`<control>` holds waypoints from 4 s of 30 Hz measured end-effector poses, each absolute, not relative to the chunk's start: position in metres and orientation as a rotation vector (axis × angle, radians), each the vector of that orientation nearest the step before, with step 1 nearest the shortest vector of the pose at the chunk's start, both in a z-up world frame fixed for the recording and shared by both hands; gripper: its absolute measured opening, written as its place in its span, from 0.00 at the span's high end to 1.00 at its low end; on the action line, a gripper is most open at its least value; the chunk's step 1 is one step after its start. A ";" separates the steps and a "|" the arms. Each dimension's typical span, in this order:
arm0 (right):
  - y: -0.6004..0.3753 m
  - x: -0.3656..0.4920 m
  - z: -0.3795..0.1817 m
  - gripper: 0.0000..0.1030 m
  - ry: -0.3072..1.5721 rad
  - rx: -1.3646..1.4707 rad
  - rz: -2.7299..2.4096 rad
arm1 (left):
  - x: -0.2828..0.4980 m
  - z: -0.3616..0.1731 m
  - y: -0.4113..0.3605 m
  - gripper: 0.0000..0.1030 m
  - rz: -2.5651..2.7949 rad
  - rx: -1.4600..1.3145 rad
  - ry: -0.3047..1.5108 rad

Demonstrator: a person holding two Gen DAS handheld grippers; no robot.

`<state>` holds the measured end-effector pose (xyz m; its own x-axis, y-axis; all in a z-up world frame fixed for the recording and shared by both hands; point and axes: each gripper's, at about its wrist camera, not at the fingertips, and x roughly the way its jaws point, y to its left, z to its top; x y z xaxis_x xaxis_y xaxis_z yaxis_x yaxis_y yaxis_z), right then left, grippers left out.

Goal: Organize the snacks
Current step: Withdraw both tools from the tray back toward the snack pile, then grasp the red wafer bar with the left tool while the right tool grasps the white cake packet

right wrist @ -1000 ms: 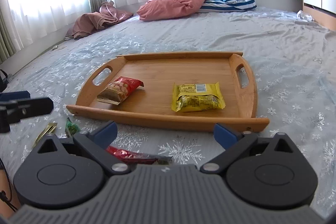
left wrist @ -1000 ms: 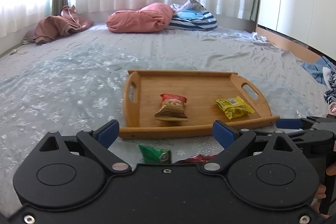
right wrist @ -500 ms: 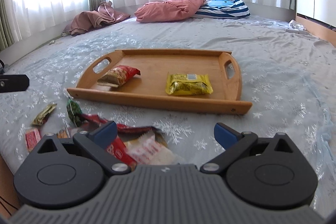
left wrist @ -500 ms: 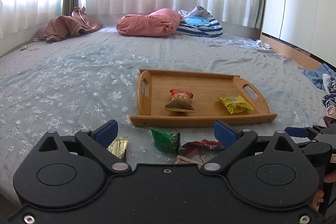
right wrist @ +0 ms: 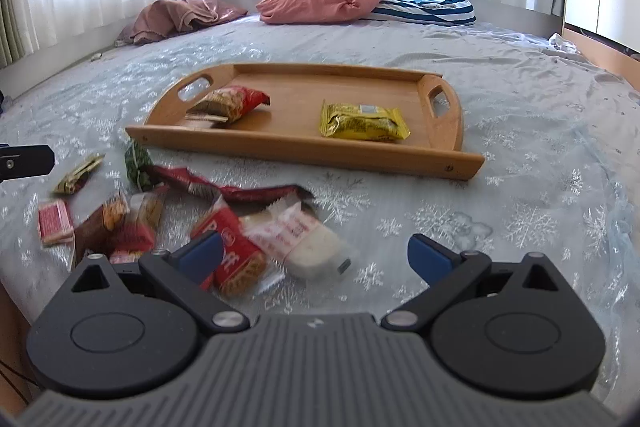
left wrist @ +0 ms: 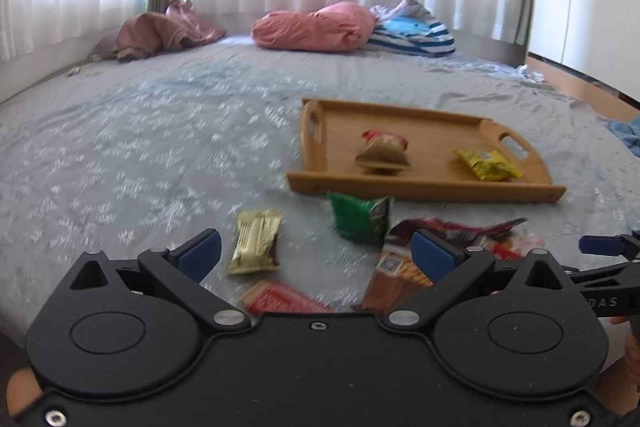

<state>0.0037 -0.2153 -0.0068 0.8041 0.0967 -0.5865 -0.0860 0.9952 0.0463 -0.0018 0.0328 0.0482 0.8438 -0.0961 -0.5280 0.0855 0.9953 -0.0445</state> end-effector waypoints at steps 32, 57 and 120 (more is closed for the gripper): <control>-0.213 0.002 -0.016 0.00 0.605 0.091 0.069 | -0.006 0.000 0.045 0.52 -0.030 0.044 0.552; -0.211 0.020 -0.015 0.25 0.603 0.123 0.086 | 0.007 -0.011 0.033 0.55 -0.055 0.034 0.579; -0.210 0.005 -0.021 0.16 0.621 0.120 0.088 | -0.026 -0.002 0.018 0.69 -0.109 0.010 0.608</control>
<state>0.0049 -0.2103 -0.0212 0.8097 0.1183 -0.5748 -0.0465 0.9893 0.1382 -0.0265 0.0180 -0.0021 0.8153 -0.0995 -0.5704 0.1056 0.9942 -0.0225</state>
